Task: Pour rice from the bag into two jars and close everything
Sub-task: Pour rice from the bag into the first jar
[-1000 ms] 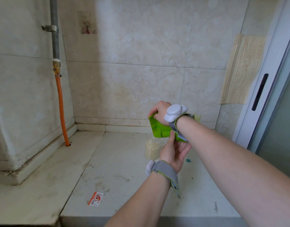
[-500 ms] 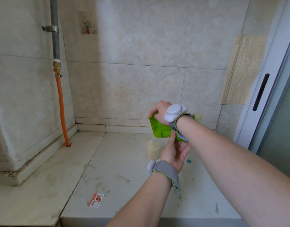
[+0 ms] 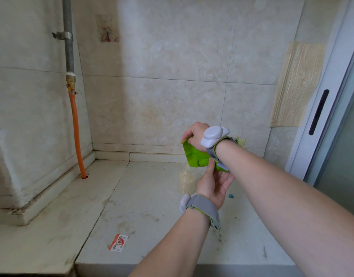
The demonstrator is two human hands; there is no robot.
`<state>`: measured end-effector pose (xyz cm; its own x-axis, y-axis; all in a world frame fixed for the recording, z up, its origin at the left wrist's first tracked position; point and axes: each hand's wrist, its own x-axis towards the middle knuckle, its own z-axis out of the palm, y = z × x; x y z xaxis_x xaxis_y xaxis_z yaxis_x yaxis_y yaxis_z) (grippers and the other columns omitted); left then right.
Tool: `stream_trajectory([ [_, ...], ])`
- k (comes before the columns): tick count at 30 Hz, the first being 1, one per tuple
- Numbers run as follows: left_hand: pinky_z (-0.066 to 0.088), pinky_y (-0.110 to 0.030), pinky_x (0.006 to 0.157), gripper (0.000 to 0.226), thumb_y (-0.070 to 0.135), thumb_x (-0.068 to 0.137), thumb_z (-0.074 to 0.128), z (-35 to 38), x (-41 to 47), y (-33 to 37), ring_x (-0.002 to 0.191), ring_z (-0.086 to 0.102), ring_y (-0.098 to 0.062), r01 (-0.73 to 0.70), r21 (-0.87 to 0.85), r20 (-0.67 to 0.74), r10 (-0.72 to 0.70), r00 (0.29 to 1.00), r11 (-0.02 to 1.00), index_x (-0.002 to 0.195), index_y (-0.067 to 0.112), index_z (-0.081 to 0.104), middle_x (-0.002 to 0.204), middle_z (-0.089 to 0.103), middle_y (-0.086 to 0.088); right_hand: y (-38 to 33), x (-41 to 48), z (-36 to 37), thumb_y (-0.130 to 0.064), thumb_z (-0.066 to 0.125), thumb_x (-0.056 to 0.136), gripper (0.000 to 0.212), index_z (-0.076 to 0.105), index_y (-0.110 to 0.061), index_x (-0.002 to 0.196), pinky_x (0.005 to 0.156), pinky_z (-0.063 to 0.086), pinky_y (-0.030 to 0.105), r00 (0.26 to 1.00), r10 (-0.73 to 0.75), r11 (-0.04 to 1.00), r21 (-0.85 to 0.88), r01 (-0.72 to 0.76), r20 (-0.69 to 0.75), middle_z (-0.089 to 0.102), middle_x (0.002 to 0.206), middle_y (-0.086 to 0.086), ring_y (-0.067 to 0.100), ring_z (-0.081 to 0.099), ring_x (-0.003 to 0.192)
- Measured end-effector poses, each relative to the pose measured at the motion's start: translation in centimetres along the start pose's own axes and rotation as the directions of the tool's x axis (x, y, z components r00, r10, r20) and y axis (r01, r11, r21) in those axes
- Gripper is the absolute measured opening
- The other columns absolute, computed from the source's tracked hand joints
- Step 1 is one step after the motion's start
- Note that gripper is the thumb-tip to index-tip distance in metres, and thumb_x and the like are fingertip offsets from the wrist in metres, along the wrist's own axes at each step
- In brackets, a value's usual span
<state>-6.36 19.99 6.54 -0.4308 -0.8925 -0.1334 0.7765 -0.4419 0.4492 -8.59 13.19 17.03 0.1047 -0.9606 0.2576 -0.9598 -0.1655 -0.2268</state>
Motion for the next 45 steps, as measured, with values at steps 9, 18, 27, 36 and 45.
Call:
stream_trajectory([
  [9,0.056,-0.029,0.047,0.025,0.024,0.095,0.055,-0.08,0.04,0.05,0.053,0.07,-0.017,-0.007,-0.008,0.004,0.007,1.0,1.0,0.084,0.002,0.059,0.081,0.061,-0.01,-0.13,0.23,0.03,-0.003,0.052,0.082,0.04,0.075,-0.028,0.104,0.091,0.053,0.027,1.0,-0.003,1.0,-0.02,0.004,0.012,0.072,0.113,-0.001,0.022,0.064,0.107],
  [18,0.056,-0.029,0.046,0.025,0.023,0.095,0.056,-0.06,-0.09,-0.03,0.051,0.069,-0.017,0.0,-0.004,-0.008,0.0,1.0,1.0,0.081,0.003,0.058,0.079,0.061,-0.01,0.06,0.13,0.16,-0.001,0.05,0.084,0.04,0.075,-0.026,0.104,0.09,0.052,0.025,1.0,-0.01,1.0,-0.011,0.01,0.002,0.071,0.116,0.001,0.024,0.064,0.108],
  [27,0.056,-0.029,0.046,0.024,0.022,0.096,0.054,-0.06,-0.11,-0.21,0.052,0.069,-0.017,0.008,0.008,-0.005,-0.008,1.0,1.0,0.081,0.004,0.058,0.076,0.063,-0.01,0.44,0.13,0.26,-0.003,0.052,0.083,0.04,0.075,-0.028,0.103,0.092,0.052,0.026,1.0,-0.003,1.0,-0.021,0.003,0.007,0.071,0.114,-0.002,0.022,0.063,0.109],
  [36,0.056,-0.029,0.047,0.025,0.024,0.096,0.054,-0.27,0.02,-0.24,0.054,0.07,-0.018,0.002,0.001,-0.001,-0.002,1.0,1.0,0.082,0.004,0.06,0.068,0.069,-0.009,0.39,0.3,0.39,-0.003,0.051,0.083,0.04,0.075,-0.028,0.103,0.091,0.052,0.025,1.0,-0.002,1.0,-0.017,0.003,0.02,0.071,0.114,-0.001,0.022,0.063,0.109],
  [45,0.057,-0.029,0.047,0.025,0.024,0.096,0.053,-0.24,0.09,-0.14,0.054,0.07,-0.017,0.004,0.004,0.001,-0.004,1.0,1.0,0.085,0.003,0.06,0.072,0.069,-0.009,0.21,0.25,0.22,-0.004,0.051,0.085,0.039,0.075,-0.029,0.103,0.091,0.051,0.024,1.0,-0.011,1.0,-0.025,0.011,0.025,0.07,0.115,-0.002,0.022,0.063,0.109],
])
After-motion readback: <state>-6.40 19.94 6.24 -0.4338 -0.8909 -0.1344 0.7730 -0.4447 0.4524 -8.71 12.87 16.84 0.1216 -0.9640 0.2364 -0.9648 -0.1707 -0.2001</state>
